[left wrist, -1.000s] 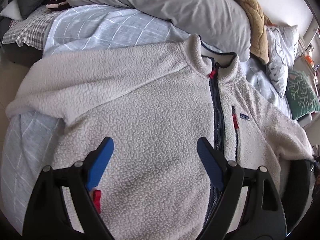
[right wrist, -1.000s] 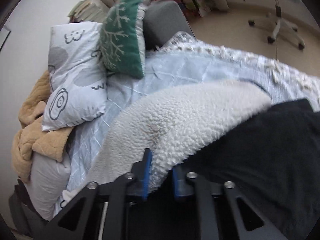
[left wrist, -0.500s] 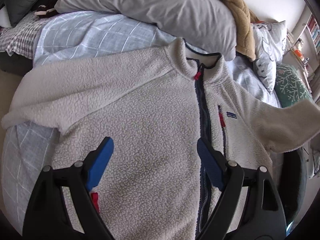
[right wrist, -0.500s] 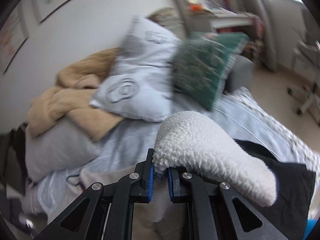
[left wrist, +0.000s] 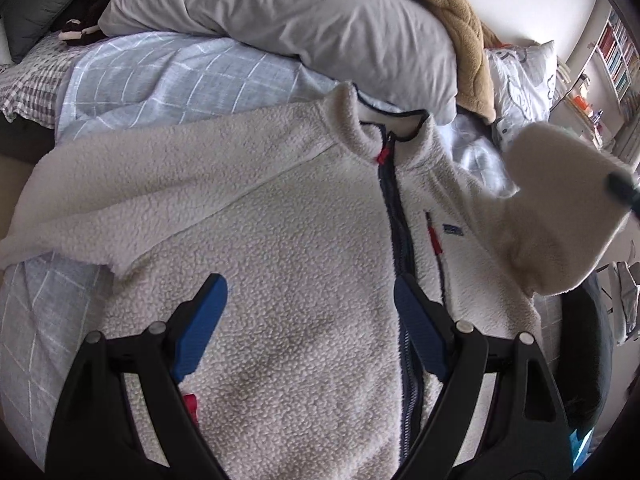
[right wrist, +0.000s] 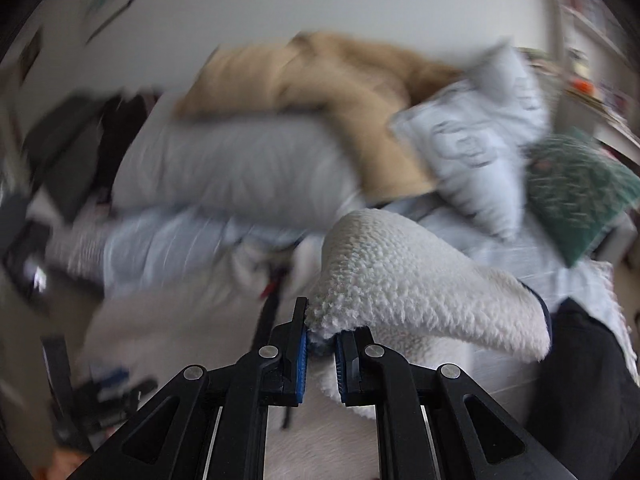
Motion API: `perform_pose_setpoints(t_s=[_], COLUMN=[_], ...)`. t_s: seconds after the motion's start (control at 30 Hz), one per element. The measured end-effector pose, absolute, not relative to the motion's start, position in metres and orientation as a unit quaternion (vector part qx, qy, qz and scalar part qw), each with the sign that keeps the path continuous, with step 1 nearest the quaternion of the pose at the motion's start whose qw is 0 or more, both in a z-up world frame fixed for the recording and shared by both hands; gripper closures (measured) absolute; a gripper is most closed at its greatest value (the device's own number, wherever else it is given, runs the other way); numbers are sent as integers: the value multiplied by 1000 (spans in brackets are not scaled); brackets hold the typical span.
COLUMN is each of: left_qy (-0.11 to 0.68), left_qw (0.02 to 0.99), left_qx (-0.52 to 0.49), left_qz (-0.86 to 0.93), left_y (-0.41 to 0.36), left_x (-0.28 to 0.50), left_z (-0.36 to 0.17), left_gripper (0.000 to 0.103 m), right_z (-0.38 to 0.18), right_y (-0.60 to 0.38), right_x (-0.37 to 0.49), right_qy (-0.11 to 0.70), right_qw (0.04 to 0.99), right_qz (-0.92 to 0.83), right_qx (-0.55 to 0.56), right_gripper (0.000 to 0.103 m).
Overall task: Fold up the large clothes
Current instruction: 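Grasp the other sleeve cuff with the right tool and lift it, then fold the held sleeve across the jacket front with the right tool and release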
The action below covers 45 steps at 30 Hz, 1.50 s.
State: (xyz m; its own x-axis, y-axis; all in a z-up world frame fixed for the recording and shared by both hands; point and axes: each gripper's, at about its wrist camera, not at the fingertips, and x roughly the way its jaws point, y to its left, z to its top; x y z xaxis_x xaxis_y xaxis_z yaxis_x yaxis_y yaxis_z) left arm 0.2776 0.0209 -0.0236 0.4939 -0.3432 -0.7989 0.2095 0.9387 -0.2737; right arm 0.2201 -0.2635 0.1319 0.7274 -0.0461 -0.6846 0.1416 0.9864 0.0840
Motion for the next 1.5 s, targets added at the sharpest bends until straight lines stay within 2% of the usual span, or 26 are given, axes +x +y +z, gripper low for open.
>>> perform_pose_setpoints(t_s=[0.33,0.47,0.53,0.6,0.63,0.87,1.0,1.13,1.27,1.43,1.5], left_qy=[503,507,505,504,503,485,477,452,420,443,440], left_qw=[852,849,851,852,853,859,852,846,849,839,848], left_qx=[-70,-69,-61,-51,-47,28,80,161,221,225,208], left_qz=[-130,-132,-132,-131,-132,-162,-200,-231,-232,-223,-210], left_y=[39,37,35,32,30,-11,-55,-110,-158,-176,-167], left_x=[284,284,284,283,282,260,241,224,221,234,237], left_z=[-45,-46,-45,-43,-42,-31,-30,-36,-42,-57,-57], left_gripper=[18,18,18,18,18,18,18,18,18,18,24], right_z=[-39,-82,-80,-73,-68,-25,-10,-17,-29,-40,-46], right_y=[-167,-164,-163,-165,-167,-207,-262,-313,-339,-358,-366], right_x=[259,260,256,248,244,202,178,167,164,161,161], right_qy=[524,567,561,571,571,572,528,490,473,471,472], right_qw=[851,824,827,819,818,816,837,844,847,842,838], right_qz=[7,3,14,38,48,41,16,-29,-51,-61,-66], right_qx=[1,14,18,40,47,81,146,217,235,257,267], right_gripper=[89,81,66,38,35,32,32,32,36,37,37])
